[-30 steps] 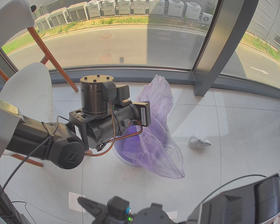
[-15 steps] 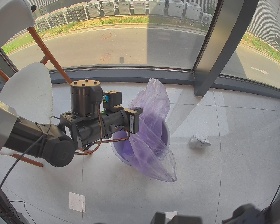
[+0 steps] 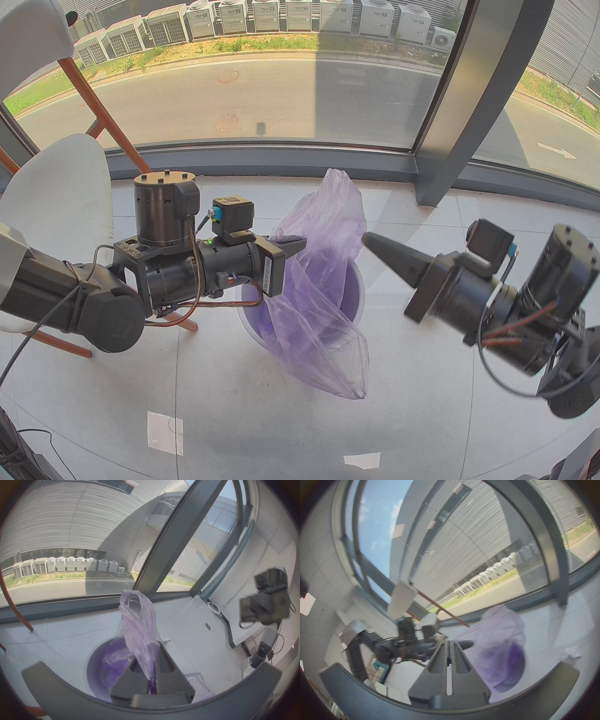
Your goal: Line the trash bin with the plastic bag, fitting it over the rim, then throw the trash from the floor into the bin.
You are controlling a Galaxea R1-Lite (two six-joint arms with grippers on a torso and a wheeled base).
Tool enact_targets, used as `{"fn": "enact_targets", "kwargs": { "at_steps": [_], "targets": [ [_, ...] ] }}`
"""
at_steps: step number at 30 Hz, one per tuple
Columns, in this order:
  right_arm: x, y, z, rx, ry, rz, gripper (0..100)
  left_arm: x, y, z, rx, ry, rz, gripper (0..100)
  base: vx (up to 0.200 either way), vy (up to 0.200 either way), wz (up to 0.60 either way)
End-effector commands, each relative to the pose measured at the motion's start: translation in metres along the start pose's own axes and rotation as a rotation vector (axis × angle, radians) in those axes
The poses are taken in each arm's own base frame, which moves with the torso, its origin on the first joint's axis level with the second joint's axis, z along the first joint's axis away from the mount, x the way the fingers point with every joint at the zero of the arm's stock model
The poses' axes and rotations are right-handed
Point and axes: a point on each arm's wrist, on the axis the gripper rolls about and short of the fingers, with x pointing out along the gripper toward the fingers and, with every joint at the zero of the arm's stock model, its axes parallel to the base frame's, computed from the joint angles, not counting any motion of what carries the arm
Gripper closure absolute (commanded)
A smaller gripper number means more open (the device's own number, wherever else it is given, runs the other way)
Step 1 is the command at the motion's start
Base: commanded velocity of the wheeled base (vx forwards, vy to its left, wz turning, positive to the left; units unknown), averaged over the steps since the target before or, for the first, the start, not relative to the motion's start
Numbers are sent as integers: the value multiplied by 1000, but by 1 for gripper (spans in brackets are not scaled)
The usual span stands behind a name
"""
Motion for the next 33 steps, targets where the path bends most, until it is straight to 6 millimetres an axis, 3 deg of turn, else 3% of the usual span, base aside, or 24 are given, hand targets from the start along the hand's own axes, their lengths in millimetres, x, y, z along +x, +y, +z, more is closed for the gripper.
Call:
{"fn": "enact_targets", "kwargs": {
  "at_steps": [1, 2, 4, 9, 14, 16, 17, 21, 25, 27, 33],
  "targets": [
    [-27, 0, 138, 149, -36, -323, 100, -19, -3, 0, 128, 38, -175, 100, 0, 0, 0],
    [-27, 0, 138, 149, -36, -323, 100, -19, -3, 0, 128, 38, -175, 100, 0, 0, 0],
    [-43, 18, 147, 170, 148, -371, 100, -33, -9, 10, 156, 98, -238, 100, 0, 0, 0],
    [-49, 19, 140, 186, 352, -388, 100, -47, -14, 16, 252, 254, -291, 100, 0, 0, 0],
    [-17, 3, 116, 160, 446, -419, 100, -54, -12, 16, 351, 358, -294, 100, 0, 0, 0],
    [6, -7, 103, 128, 480, -421, 100, -54, -10, 20, 387, 392, -252, 100, 0, 0, 0],
    [12, -8, 99, 114, 492, -415, 0, -54, -10, 20, 394, 399, -243, 100, 0, 0, 0],
    [32, -11, 84, 86, 537, -407, 0, -54, -9, 18, 425, 410, -223, 100, 0, 0, 0],
    [55, 6, 69, 62, 562, -395, 0, -54, -10, 16, 425, 409, -223, 100, 0, 0, 0],
    [72, 12, 49, 28, 590, -423, 0, -52, -9, 18, 437, 370, -208, 100, 0, 0, 0],
    [87, 19, 20, -18, 672, -473, 0, -51, -9, 9, 401, 366, -191, 100, 0, 0, 0]
  ]
}}
